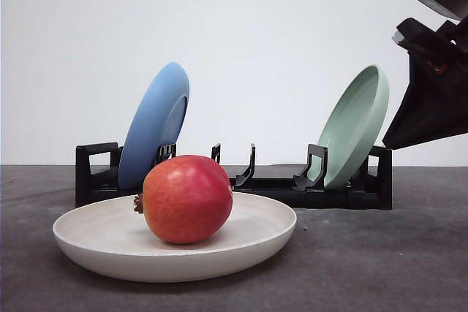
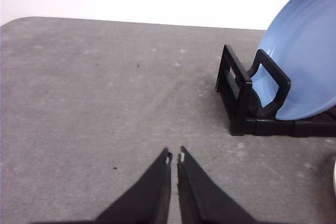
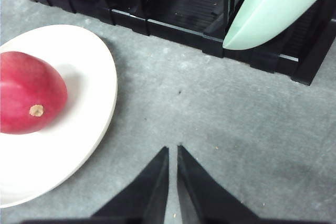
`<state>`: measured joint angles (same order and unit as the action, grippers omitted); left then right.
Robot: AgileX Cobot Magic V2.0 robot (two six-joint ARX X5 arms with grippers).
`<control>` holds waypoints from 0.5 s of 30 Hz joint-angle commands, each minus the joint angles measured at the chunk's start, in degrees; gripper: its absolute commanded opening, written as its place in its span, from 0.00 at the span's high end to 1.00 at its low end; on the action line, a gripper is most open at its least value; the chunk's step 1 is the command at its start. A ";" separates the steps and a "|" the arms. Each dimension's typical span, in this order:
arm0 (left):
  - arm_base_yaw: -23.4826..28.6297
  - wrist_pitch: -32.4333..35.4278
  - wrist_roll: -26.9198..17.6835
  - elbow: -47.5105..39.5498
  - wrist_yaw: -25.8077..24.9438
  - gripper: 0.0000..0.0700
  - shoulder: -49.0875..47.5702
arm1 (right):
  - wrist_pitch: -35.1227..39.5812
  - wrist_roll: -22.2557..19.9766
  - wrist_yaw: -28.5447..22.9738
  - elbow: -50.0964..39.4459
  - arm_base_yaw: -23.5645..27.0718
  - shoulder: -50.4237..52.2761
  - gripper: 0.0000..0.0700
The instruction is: Place pomegranate in white plate
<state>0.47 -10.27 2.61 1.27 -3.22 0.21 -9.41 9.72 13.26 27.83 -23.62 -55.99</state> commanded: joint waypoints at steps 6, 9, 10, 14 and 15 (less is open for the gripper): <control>-0.79 0.74 -0.02 -0.58 0.07 1.00 -0.07 | 0.61 0.35 -0.17 0.07 -0.24 -0.37 0.97; -0.85 0.91 -0.02 -0.58 0.07 1.00 -0.04 | 0.61 0.35 -0.19 0.07 -0.24 -0.37 0.97; -0.85 0.91 -0.02 -0.58 0.07 1.00 -0.04 | 0.61 0.35 -0.19 0.07 -0.24 -0.37 0.97; -0.85 0.91 -0.02 -0.58 0.07 1.00 -0.04 | 0.61 0.35 -0.20 0.07 -0.24 -0.37 0.97; -0.85 0.91 -0.02 -0.58 0.07 1.00 -0.04 | 0.61 0.35 -0.18 0.07 -0.24 -0.37 0.97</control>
<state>-0.32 -10.20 2.61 1.25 -3.20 0.21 -9.41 9.72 13.26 27.83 -23.62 -55.99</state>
